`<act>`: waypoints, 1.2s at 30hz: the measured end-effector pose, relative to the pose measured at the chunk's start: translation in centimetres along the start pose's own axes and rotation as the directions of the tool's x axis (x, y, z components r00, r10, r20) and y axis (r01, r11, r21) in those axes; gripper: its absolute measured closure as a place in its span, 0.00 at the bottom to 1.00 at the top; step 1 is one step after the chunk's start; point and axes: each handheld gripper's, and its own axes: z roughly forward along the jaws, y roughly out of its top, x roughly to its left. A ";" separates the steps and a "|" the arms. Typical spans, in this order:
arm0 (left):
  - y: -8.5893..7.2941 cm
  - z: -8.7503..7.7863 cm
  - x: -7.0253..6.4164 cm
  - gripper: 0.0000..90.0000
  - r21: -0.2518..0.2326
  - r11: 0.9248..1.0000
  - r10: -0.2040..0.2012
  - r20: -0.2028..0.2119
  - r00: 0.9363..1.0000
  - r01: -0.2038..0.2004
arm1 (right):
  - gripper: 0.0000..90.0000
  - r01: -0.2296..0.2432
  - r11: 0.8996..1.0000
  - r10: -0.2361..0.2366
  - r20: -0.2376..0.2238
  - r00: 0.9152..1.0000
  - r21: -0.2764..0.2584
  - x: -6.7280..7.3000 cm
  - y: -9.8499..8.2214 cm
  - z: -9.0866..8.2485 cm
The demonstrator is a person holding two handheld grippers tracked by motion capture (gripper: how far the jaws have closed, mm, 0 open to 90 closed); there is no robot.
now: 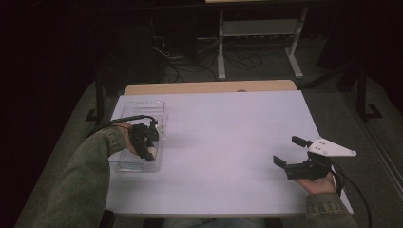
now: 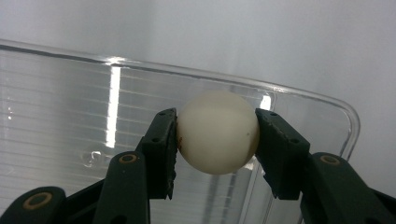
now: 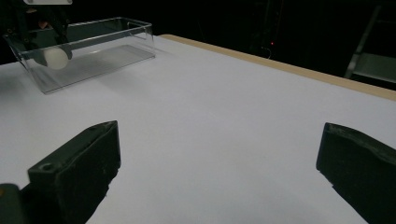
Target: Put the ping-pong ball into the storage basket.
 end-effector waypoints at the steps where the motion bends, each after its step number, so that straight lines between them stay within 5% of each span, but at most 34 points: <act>1: 0.0 0.0 0.0 0.57 -0.002 1.000 0.001 0.001 1.000 -0.001 | 0.00 0.000 1.000 0.000 0.000 1.000 0.000 0.0 0.0 0.0; 19: -0.1 1.2 0.1 0.56 0.013 1.000 -0.020 -0.007 1.000 0.020 | 0.00 0.001 1.000 -0.001 0.001 1.000 0.002 0.0 0.0 0.0; 36: -0.6 0.3 0.5 0.41 -0.002 0.998 -0.070 -0.025 0.997 0.070 | 0.00 0.001 1.000 -0.001 0.000 1.000 0.007 0.0 0.0 0.0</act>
